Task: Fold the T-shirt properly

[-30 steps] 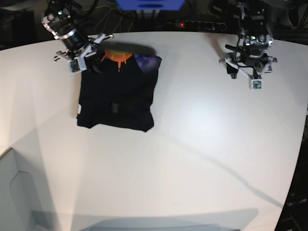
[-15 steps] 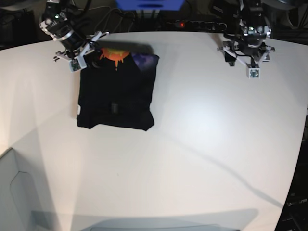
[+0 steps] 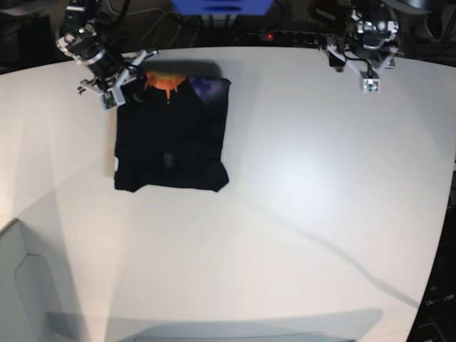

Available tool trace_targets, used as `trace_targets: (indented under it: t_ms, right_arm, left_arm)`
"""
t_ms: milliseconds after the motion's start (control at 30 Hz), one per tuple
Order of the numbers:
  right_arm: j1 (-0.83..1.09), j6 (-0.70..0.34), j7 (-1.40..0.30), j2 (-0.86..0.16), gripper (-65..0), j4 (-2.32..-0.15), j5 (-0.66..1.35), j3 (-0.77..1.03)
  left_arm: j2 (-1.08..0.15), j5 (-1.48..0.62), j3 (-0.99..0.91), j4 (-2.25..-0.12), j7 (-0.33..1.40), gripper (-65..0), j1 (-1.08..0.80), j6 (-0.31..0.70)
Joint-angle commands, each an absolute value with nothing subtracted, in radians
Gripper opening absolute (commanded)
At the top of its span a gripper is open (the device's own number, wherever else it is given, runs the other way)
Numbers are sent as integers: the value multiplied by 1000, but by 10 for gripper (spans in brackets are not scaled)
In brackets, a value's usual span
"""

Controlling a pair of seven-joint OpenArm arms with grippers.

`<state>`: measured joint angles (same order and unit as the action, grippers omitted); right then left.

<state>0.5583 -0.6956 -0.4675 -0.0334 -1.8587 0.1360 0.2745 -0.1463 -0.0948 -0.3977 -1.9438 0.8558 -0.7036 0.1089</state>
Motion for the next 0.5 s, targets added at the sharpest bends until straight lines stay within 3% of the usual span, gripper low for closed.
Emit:
trace_targets:
  t_ms: [0, 467]
  right_arm:
    - [562, -698, -456, -38, -585, -1871, 140, 278]
    - [544, -698, -455, -51, -585, -1891, 140, 278]
  left_arm:
    - [-151, -94, -401, -1962, 848, -225, -720, 105]
    - [-162, -214, -410, -1962, 851, -225, -803, 105]
